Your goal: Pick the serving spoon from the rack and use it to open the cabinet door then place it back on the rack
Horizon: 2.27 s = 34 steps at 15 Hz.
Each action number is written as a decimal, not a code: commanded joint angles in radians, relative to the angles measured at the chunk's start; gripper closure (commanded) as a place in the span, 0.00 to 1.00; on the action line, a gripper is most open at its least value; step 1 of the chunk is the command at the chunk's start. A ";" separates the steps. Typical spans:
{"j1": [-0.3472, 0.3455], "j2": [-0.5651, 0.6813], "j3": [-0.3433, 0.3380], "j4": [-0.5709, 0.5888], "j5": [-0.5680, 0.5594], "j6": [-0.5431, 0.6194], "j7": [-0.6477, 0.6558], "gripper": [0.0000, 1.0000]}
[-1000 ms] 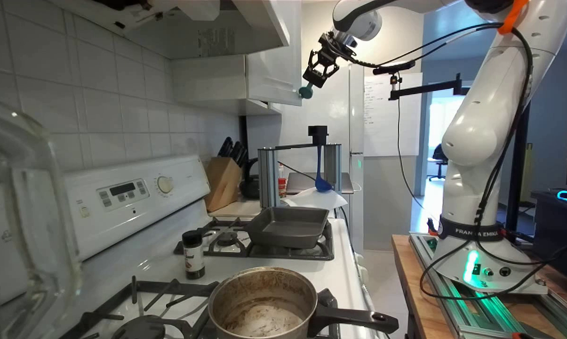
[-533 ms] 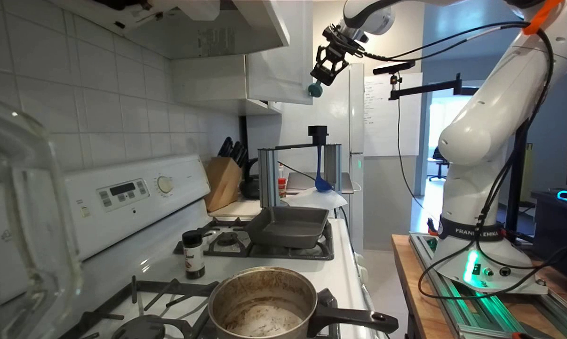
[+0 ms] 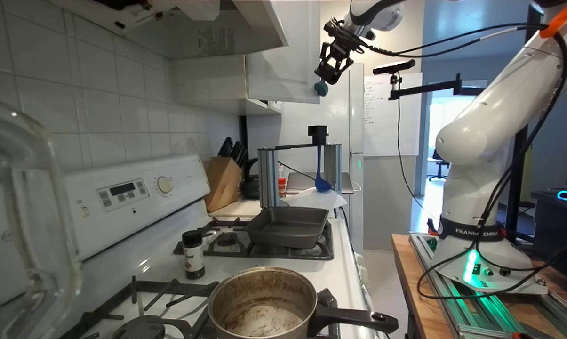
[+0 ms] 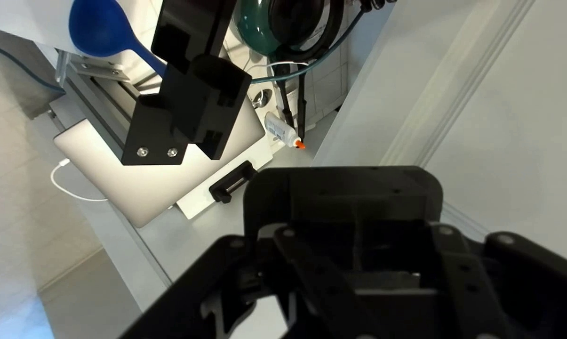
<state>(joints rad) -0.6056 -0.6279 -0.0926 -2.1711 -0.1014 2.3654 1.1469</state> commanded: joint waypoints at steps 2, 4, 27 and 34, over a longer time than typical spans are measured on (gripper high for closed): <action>0.036 -0.091 0.066 -0.126 0.027 0.006 0.108 0.78; 0.033 -0.116 0.085 -0.153 0.024 0.015 0.131 0.78; -0.252 -0.352 0.399 -0.421 -0.186 0.325 0.205 0.78; -0.394 -0.403 0.524 -0.445 -0.179 0.390 0.263 0.78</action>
<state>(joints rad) -1.0005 -1.0139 0.3715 -2.6008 -0.2936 2.6798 1.3604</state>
